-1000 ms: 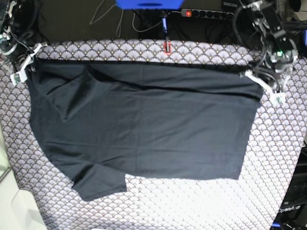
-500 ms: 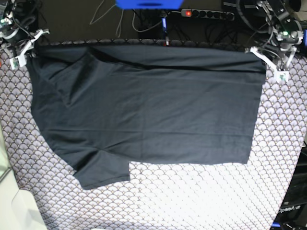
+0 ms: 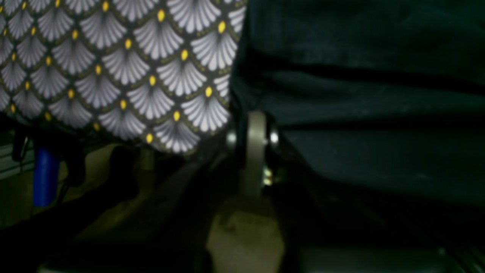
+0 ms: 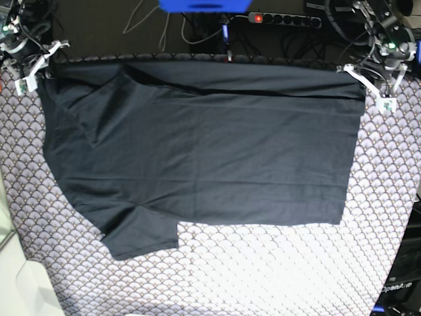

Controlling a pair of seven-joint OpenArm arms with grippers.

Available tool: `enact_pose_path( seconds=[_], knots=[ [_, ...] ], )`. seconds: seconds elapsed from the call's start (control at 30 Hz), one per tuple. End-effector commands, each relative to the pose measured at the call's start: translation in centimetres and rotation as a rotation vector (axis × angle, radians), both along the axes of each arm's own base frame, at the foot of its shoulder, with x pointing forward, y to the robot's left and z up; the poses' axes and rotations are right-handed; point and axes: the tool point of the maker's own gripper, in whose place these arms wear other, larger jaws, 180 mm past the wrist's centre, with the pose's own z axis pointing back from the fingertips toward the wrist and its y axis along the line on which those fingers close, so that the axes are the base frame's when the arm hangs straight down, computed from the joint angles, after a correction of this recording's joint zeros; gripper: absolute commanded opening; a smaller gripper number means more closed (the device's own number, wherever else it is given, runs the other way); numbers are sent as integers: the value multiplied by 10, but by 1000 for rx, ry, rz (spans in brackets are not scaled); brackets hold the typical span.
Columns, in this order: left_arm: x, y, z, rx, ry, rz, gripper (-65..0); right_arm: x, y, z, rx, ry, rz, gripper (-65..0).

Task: Fold the T-shirt properly
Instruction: 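Drag the shirt with both grippers toward the robot's base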

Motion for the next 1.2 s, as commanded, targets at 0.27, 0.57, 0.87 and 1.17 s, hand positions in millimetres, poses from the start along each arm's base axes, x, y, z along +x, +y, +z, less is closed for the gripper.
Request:
enact_pose_path(
  seconds=[0.27, 0.57, 0.87, 1.17],
  knots=[
    [4, 9, 12, 37, -31, 1, -422, -3, -11, 4, -32, 27, 0, -365],
    [4, 14, 16, 47, -41, 11, -326, -5, -27, 11, -64, 26, -21, -348],
    [27, 36, 55, 121, -147, 53, -324, 2, -63, 35, -144, -13, -55, -348],
    [70, 46, 91, 159, -270, 50, -323, 52, -90, 71, -236, -81, -25, -348]
  ],
)
